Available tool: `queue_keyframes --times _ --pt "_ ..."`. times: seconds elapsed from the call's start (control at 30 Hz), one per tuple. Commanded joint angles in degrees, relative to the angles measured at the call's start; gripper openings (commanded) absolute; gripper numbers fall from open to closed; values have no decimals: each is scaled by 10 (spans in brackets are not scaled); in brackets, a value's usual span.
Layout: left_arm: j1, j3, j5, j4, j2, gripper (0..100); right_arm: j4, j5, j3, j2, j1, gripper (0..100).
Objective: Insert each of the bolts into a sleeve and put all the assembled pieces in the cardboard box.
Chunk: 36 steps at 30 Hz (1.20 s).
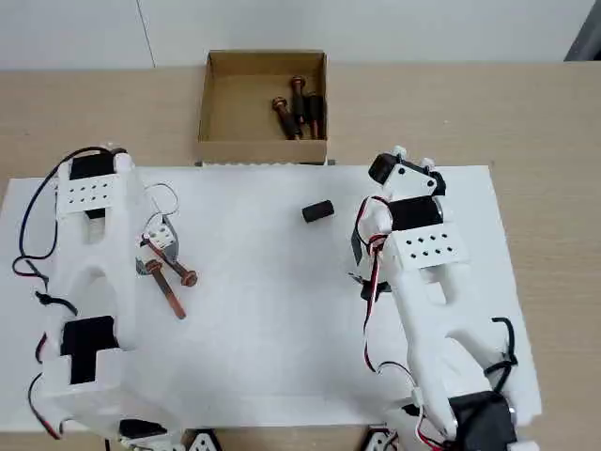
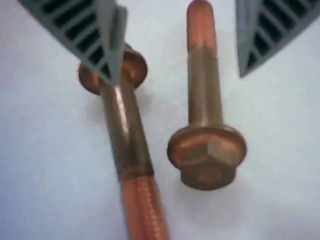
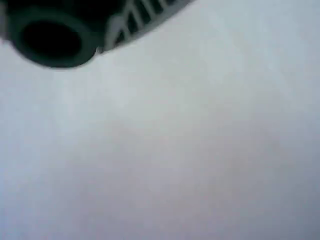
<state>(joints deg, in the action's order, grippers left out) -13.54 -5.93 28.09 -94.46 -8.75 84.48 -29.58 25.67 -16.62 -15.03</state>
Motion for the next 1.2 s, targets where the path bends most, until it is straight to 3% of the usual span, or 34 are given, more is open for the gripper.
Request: queue_keyframes --times 0.0,0.87,1.1,1.17 --pt "-2 16 4 13 3 151 -9 0 -4 -22 6 2" --pt "-37 16 4 28 -68 150 -22 0 -4 -17 6 2" --pt "-37 16 4 30 -110 8 -34 0 -4 -17 2 2" --pt "-37 17 4 26 -125 7 -34 0 -4 -17 4 2"
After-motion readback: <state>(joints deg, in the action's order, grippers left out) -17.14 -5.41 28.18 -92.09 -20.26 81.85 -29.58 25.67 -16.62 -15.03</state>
